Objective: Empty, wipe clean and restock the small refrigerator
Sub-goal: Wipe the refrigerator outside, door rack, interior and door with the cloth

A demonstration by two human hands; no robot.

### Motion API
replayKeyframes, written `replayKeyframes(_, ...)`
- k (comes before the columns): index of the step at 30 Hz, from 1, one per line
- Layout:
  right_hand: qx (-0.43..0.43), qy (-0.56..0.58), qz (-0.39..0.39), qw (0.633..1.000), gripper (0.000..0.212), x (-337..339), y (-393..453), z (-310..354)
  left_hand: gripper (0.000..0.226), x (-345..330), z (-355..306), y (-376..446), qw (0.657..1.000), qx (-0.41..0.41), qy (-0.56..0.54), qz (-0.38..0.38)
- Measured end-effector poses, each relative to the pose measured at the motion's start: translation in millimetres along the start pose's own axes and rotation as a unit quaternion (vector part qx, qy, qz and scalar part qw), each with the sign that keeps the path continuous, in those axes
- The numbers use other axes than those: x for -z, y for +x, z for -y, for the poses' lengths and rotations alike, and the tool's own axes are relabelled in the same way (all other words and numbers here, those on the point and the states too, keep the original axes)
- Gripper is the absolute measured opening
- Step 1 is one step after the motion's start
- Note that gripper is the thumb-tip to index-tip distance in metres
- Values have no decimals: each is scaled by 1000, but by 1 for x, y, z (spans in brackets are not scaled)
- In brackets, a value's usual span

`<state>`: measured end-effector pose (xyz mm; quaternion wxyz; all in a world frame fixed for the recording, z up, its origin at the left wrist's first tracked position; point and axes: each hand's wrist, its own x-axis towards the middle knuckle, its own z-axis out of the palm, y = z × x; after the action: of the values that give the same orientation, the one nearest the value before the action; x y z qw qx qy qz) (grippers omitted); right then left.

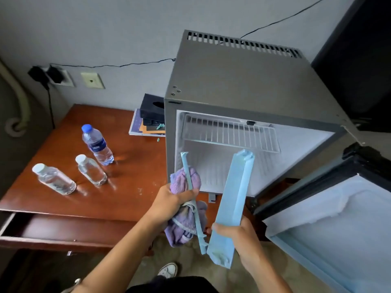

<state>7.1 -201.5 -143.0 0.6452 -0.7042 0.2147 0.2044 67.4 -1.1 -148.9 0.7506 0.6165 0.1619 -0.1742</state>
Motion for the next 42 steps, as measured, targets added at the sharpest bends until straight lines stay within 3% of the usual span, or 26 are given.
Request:
replayKeyframes(3, 30, -21, 39, 999, 22, 3, -16, -3, 23, 0, 3, -21, 999, -21, -14, 21)
replayKeyframes(6, 83, -61, 47, 994, 37, -2, -33, -1, 37, -7, 0, -37, 998, -49, -29, 36)
replayKeyframes(14, 201, -79, 12, 976, 39, 3, -53, 54, 23, -45, -57, -67, 981, -190, -29, 35)
replayKeyframes(17, 254, -80, -5, 964, 56, 2, -54, 85, 24, -61, -88, -70, 972, -232, -42, 20)
replayKeyframes(19, 280, -75, -7, 957, 48, 5, -53, 104, 22, -70, -106, -67, 966, -253, -48, 4)
replayKeyframes(22, 293, -29, -5, 956, 29, 15, -51, 135, 20, -83, -131, -61, 956, -282, -73, -25)
replayKeyframes(28, 305, 25, -12, 952, 22, 31, -42, 207, 14, -110, -186, -45, 930, -332, -140, -73)
replayKeyframes(35, 372, -70, -39, 925, 22, 36, -39, 289, 13, -130, -246, -30, 917, -378, -102, -74)
replayKeyframes(42, 334, -88, -52, 937, 25, 35, -16, 325, 22, -123, -270, 0, 928, -357, -86, -65)
